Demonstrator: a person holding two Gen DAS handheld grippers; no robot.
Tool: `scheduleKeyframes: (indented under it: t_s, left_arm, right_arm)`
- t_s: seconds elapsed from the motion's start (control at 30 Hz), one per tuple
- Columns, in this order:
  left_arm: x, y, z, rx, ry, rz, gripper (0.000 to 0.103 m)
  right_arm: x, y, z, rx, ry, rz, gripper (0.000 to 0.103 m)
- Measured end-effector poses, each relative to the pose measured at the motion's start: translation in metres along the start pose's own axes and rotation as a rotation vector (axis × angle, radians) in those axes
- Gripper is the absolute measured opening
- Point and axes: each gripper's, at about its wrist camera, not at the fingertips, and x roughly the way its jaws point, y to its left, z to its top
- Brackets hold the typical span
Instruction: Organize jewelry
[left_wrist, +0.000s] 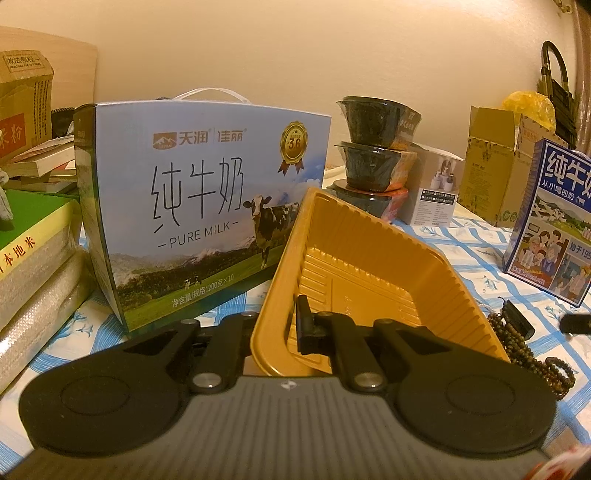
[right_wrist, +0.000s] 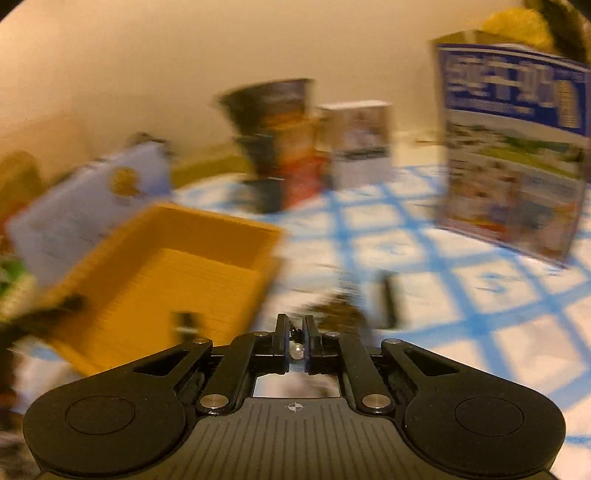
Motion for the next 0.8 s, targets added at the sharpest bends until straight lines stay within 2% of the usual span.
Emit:
scheduleKeyframes:
  t_s: [0.1,0.2,0.37,0.57,0.63,0.8]
  left_arm:
    - [0.000,0.001,0.001,-0.001,0.001,-0.002,0.008]
    - [0.000,0.002,0.001,-0.006,0.003,-0.006,0.008]
    - [-0.001,0.004,0.001,-0.012,0.003,-0.015,0.008]
    - [-0.002,0.006,0.001,-0.017,0.008,-0.023,0.008]
    - [-0.001,0.006,0.001,-0.019,0.009,-0.023,0.008]
    - [-0.003,0.006,0.000,-0.026,0.011,-0.022,0.008]
  right_arm:
    - [0.010,0.027,0.004,0.022,0.022,0.138,0.007]
    - [0.025,0.052,0.004,0.021,0.055,0.222,0.007]
    - [0.055,0.081,-0.005,0.032,0.124,0.279,0.007]
    - [0.062,0.094,-0.010,0.078,0.128,0.300,0.009]
    - [0.056,0.091,-0.009,0.095,0.124,0.293,0.014]
    - [0.024,0.066,-0.009,0.109,0.067,0.231,0.042]
